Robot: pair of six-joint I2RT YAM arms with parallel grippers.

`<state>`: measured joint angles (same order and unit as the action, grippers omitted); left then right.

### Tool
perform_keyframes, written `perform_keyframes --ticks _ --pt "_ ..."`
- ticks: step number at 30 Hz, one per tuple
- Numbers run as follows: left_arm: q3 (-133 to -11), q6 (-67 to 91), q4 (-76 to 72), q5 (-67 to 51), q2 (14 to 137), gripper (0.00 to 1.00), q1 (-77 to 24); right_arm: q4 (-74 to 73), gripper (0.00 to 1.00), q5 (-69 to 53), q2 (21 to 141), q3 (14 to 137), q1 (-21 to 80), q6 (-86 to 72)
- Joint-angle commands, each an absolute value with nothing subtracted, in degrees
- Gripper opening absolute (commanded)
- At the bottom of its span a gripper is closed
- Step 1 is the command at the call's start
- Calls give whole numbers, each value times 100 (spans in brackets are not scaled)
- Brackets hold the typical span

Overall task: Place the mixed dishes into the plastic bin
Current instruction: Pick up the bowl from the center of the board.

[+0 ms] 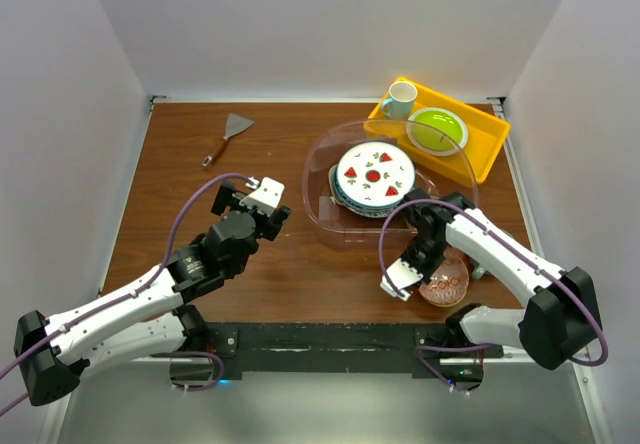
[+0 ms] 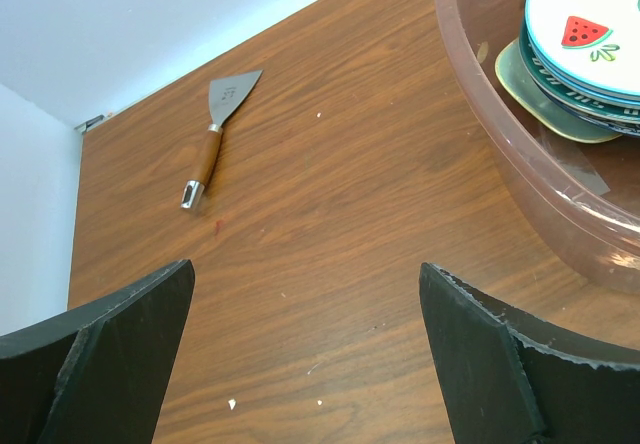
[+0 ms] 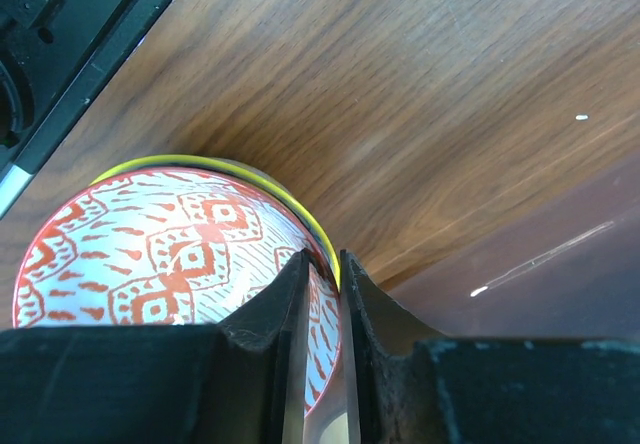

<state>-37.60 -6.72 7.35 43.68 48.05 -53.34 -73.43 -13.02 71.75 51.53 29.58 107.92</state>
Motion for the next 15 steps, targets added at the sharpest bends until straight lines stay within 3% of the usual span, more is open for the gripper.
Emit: perform_keyframes --ticks 1,15 --pt "-3753 -738 501 4368 4790 100 -5300 -7515 11 -1704 7207 5484 2918 10705" --pt "-3753 -747 483 4351 4773 100 -5282 -7550 3 -2565 7242 5906 2918 10301"
